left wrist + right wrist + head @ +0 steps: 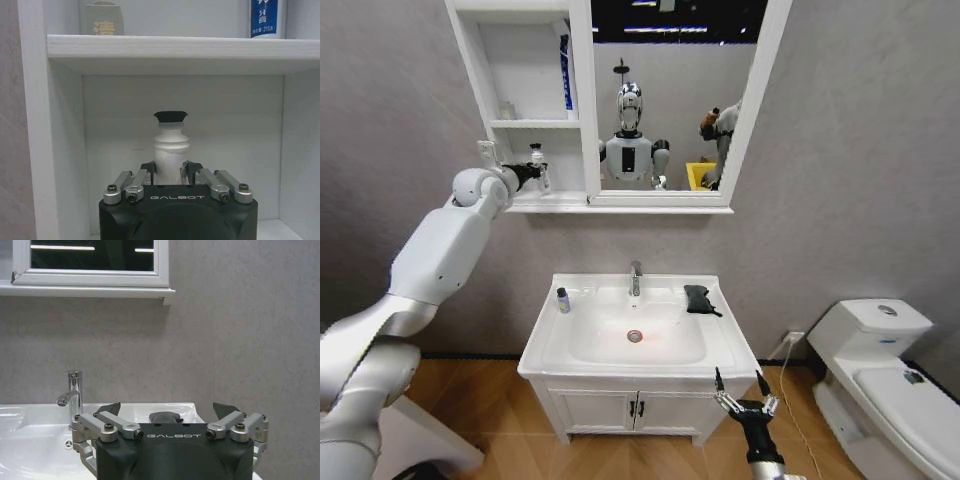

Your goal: Move facial cleanser and shampoo from washbasin to cabinet, then wipe washbasin with towel.

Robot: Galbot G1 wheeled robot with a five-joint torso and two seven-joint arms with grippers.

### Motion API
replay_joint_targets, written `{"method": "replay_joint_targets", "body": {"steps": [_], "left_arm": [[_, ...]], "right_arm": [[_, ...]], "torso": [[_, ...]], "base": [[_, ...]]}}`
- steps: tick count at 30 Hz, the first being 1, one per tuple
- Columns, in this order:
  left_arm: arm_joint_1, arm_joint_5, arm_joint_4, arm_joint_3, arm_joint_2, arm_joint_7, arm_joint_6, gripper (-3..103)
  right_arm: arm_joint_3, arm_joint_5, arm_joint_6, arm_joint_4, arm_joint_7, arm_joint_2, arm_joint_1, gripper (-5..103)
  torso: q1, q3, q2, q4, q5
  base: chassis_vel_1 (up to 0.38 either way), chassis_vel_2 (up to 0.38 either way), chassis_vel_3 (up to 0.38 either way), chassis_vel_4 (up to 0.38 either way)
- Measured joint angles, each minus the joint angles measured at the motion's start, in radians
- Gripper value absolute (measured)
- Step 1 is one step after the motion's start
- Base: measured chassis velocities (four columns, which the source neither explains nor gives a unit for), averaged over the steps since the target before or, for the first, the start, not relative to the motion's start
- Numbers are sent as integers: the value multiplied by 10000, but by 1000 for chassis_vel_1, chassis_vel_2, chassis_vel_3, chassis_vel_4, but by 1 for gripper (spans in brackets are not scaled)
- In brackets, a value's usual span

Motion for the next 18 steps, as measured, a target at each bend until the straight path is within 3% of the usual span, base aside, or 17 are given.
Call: {"method": "replay_joint_targets", "body": {"steps": [18], "left_arm": [[250,311,-284,-111,339,-94,317,33]], "right_arm": [[62,103,43,11,19,-78,-2,100]], "torso": [[-2,-1,2,0,-1]], "base": [[0,0,0,0]]}}
